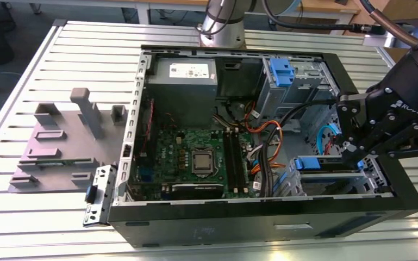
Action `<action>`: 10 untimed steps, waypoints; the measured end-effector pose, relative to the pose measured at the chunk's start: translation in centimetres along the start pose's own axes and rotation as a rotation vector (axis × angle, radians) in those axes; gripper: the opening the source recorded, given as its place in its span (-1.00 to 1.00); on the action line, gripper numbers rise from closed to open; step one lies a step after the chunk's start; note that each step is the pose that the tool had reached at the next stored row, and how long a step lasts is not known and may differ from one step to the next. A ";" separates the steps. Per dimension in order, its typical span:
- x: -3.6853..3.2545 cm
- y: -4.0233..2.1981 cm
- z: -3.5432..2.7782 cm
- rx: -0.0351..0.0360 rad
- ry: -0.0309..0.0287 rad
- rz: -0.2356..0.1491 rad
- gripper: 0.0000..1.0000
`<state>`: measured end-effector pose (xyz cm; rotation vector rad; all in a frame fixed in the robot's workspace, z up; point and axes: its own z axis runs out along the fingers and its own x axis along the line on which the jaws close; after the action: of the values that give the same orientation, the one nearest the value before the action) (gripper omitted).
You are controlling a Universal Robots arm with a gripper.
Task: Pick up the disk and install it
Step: 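Insert the first disk wire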
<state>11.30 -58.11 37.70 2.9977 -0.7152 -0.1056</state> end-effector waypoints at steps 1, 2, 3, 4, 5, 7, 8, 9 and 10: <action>0.00 0.00 0.00 -0.0003 0.0002 0.000 -0.79; 0.00 0.00 0.00 -0.0007 0.0004 -0.001 -0.79; 0.00 0.00 0.01 -0.0016 0.0009 -0.001 -0.79; 0.00 0.00 0.01 -0.0026 0.0014 -0.002 -0.79; 0.00 0.00 0.01 -0.0028 0.0016 -0.002 -0.79; 0.00 0.00 0.01 -0.0036 0.0020 -0.003 -0.79; 0.00 0.00 0.01 -0.0039 0.0021 -0.003 -0.79; 0.00 0.00 0.01 -0.0044 0.0024 -0.003 -0.79; 0.00 0.00 0.01 -0.0047 0.0026 -0.004 -0.79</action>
<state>11.30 -58.11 37.69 2.9943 -0.7080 -0.1034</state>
